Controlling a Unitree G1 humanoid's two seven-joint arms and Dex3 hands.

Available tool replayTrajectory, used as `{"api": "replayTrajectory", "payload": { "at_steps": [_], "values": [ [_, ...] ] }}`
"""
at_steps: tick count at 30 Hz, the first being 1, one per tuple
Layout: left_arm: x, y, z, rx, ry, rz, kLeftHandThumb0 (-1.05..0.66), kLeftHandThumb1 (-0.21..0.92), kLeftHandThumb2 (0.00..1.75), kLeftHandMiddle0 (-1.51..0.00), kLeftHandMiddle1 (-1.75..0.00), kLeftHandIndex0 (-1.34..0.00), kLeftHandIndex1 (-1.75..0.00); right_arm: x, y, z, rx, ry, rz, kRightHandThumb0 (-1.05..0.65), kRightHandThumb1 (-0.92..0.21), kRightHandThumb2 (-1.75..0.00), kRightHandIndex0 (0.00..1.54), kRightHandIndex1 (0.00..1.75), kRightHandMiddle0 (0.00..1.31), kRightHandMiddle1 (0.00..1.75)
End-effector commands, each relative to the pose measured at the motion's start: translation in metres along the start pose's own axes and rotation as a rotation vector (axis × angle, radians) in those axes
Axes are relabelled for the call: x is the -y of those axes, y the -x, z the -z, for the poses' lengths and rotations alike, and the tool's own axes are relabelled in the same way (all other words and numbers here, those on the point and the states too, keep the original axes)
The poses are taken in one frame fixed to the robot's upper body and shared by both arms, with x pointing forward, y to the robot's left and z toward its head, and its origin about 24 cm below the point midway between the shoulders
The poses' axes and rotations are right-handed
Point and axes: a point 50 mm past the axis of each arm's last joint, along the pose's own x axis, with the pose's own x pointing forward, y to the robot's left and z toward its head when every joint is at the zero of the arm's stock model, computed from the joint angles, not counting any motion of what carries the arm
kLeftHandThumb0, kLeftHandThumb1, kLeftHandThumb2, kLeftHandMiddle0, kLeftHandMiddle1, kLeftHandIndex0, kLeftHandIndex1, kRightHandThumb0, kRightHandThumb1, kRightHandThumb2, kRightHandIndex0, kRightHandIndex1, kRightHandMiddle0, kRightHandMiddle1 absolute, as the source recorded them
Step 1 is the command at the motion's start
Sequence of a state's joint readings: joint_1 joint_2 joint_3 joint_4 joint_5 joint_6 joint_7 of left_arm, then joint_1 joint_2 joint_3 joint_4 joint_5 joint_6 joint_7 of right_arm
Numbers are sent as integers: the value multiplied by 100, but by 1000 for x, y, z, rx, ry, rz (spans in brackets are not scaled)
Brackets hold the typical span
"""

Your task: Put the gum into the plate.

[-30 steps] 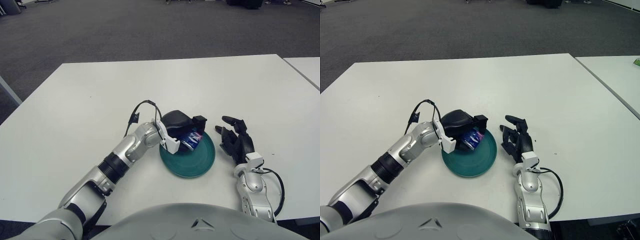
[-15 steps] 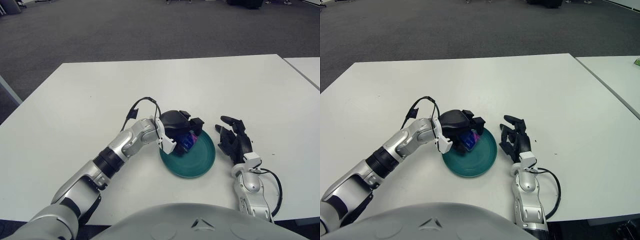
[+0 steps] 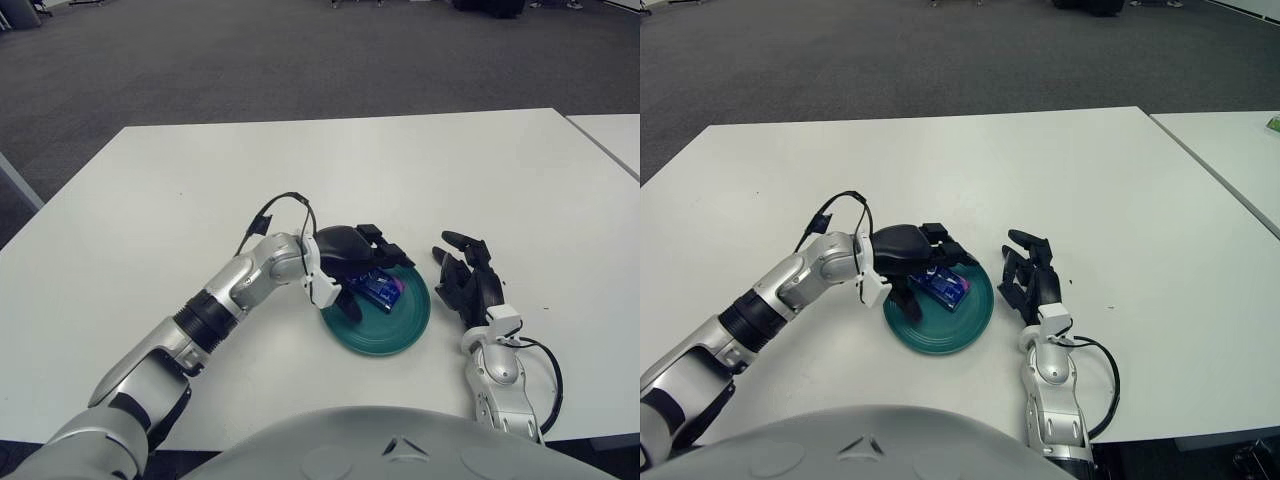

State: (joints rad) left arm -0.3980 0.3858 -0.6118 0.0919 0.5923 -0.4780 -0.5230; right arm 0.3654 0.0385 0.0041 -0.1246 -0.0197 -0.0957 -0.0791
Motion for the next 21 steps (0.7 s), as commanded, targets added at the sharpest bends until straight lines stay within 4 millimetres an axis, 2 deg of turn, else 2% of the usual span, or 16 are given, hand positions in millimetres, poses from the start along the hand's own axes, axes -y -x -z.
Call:
{"api": "replayTrajectory", "payload": {
  "at_steps": [1, 8, 10, 12, 14, 15, 16, 18, 19, 21],
  "values": [
    [2, 5, 7, -25, 42, -7, -105, 91, 11, 0, -1, 0, -1, 0, 5, 20, -117, -21, 6, -64, -92, -95, 44, 37, 1, 100],
    [3, 8, 14, -49, 246, -65, -105, 92, 23, 0, 0, 0, 0, -1, 5, 21, -117, -34, 7, -64, -92, -94, 46, 60, 4, 103],
    [2, 9, 17, -83, 373, -147, -105, 92, 27, 0, 0, 0, 0, -1, 5, 21, -117, -39, 7, -64, -92, -94, 46, 64, 4, 104],
    [3, 10, 21, -143, 563, -349, -105, 92, 32, 0, 0, 0, 0, -1, 5, 22, -117, -45, 6, -65, -92, -94, 46, 67, 5, 104],
    [7, 12, 25, -208, 742, -543, -102, 92, 55, -15, -4, -1, -19, 0, 5, 22, -116, -49, 6, -65, -92, -93, 46, 72, 5, 105],
    [10, 13, 27, -231, 803, -605, -100, 92, 64, -25, -8, -1, -40, 0, 5, 22, -116, -50, 6, -65, -92, -93, 46, 74, 5, 106],
    [13, 14, 29, -257, 866, -665, -99, 92, 68, -29, -10, -1, -47, 0, 5, 22, -115, -51, 6, -65, -92, -93, 46, 74, 6, 106],
    [17, 15, 31, -287, 927, -722, -95, 92, 76, -34, -33, 0, -81, 0, 6, 22, -114, -52, 6, -65, -92, -93, 47, 76, 6, 106],
    [21, 19, 35, -318, 989, -772, -95, 92, 77, -34, -38, 0, -85, 0, 6, 22, -114, -53, 7, -65, -92, -93, 47, 76, 6, 106],
    [34, 30, 44, -381, 1109, -863, -88, 92, 81, -33, -66, -2, -105, 0, 7, 22, -115, -55, 8, -65, -92, -92, 47, 77, 6, 106]
  ]
}}
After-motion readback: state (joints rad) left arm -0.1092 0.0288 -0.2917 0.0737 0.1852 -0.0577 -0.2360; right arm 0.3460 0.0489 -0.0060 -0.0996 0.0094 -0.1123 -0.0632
